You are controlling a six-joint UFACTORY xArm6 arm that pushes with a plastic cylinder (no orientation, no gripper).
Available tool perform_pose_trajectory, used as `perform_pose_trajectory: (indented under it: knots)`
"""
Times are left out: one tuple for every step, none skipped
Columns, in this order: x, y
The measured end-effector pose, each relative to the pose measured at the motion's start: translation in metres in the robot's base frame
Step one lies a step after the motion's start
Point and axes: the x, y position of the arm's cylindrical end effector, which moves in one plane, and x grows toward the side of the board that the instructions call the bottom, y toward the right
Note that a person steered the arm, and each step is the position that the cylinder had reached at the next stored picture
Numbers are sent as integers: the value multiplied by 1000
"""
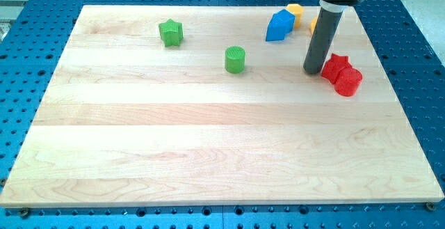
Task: Push the arm right beside the green circle
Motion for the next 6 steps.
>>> perform_pose_trajectory:
  knots:
    - [-1,-6]
    - [-1,-13]
    - [-1,-25]
    - [-1,-37]
    - [-1,-49]
    - [-1,-58]
